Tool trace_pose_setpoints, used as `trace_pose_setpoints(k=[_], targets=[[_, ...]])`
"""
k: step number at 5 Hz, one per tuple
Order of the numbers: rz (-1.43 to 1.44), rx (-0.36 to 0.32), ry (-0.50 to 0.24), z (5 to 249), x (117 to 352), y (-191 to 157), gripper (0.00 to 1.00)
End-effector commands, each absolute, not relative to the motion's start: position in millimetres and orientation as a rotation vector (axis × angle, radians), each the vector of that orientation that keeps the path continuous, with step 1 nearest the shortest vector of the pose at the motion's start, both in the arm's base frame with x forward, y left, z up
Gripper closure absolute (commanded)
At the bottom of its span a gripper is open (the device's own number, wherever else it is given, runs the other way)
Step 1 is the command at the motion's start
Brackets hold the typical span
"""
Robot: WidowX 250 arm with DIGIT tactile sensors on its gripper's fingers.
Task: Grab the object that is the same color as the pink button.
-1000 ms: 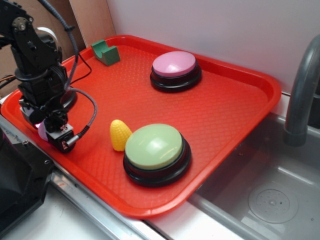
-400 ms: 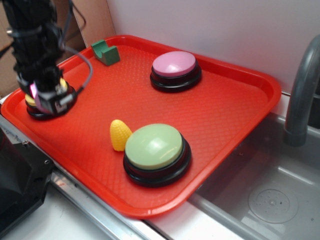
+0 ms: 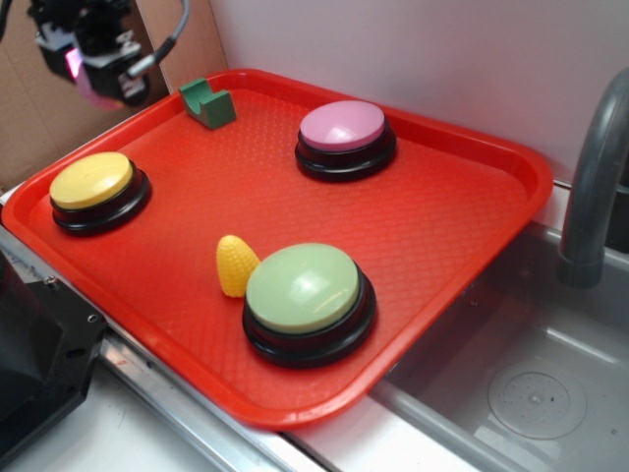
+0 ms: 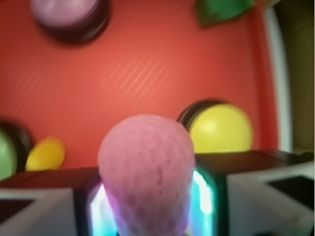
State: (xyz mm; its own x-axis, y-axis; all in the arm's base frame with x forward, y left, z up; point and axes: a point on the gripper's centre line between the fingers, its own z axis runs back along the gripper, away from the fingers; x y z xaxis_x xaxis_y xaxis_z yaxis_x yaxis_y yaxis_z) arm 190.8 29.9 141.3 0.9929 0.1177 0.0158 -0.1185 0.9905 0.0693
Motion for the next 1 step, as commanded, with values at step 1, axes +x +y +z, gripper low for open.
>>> trace_pose_setpoints(k=[1], targets=[[0.088,0.092,-0.123,153.0,219.9,34.1,1.0]])
